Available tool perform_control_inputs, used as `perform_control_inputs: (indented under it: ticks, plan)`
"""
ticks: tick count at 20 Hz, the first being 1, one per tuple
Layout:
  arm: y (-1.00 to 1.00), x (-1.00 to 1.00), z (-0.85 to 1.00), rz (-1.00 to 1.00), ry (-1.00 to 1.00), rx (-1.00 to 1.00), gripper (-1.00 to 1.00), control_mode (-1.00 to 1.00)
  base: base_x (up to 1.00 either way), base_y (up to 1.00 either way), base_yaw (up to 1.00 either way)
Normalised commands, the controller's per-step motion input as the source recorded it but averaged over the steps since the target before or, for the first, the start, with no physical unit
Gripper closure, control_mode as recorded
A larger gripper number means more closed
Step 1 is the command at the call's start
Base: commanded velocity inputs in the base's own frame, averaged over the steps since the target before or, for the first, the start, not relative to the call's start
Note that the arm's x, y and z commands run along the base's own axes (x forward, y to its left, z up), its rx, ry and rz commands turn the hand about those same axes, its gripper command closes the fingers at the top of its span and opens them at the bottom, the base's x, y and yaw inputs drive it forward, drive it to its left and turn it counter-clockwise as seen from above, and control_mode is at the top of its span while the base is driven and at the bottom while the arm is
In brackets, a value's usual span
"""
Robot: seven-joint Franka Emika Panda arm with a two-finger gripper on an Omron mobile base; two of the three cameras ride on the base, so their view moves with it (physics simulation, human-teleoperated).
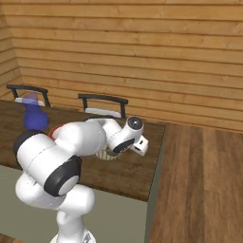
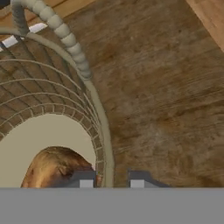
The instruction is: Open the cabinet, pick up the bread from the cabinet and place it in the basket. Then move the basket to the dining counter.
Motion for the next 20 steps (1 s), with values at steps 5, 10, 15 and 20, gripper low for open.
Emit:
perform_control_inputs:
  ticks: [5, 10, 15, 20]
  plan:
    - [0.0, -0.35, 0.31, 0.05, -0.21, 0.0, -1.0, -1.0, 0.0, 0.0, 0.0]
    - [0.26, -0.48, 0.66, 0.1, -0.28, 0.0, -1.0, -1.0, 0.0, 0.0, 0.0]
    - [0.59, -0.44, 0.94, 0.13, -0.22, 0.0, -1.0, -1.0, 0.0, 0.0, 0.0]
    - [0.62, -0.42, 0.99, 0.13, -0.05, 0.0, -1.0, -1.0, 0.0, 0.0, 0.0]
